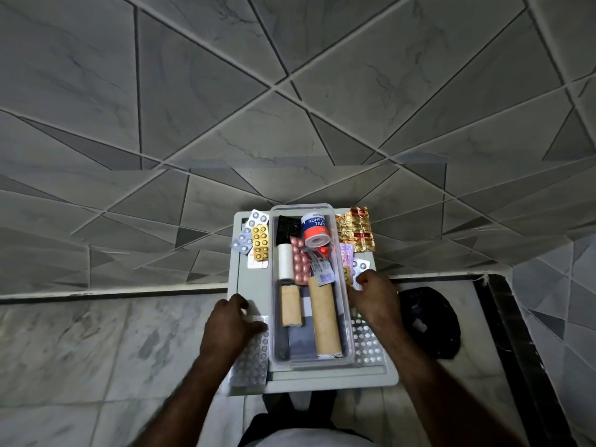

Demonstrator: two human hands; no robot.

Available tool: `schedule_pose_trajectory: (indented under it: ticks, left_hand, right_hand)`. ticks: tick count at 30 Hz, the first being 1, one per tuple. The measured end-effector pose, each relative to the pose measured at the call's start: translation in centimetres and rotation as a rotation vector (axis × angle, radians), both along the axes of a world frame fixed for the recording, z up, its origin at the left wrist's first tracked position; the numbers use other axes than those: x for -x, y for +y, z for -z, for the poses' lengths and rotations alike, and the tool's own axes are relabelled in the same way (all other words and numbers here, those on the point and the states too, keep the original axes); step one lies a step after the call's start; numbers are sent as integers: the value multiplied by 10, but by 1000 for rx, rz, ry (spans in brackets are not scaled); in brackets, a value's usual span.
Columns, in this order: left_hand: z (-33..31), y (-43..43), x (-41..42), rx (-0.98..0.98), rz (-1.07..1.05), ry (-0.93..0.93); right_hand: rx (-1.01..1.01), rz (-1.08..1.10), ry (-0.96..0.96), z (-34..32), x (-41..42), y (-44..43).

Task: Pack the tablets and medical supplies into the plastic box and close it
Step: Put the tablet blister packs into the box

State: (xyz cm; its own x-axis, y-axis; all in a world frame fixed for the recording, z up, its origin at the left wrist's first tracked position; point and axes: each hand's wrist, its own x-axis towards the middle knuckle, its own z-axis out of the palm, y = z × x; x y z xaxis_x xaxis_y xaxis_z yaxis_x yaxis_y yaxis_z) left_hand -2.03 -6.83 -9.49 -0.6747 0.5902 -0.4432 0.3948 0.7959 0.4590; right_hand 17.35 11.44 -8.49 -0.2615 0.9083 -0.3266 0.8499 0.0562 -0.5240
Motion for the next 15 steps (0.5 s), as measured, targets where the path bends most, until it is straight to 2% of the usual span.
schedule_pose_trajectory:
  ticks: [8, 15]
  left_hand:
    - [-3, 0, -20, 8, 14, 52]
    - [-5, 3, -18, 27, -30, 14]
  right_hand:
    - [47, -47, -130, -3, 8, 2]
    - [214, 100, 26, -2, 14, 8]
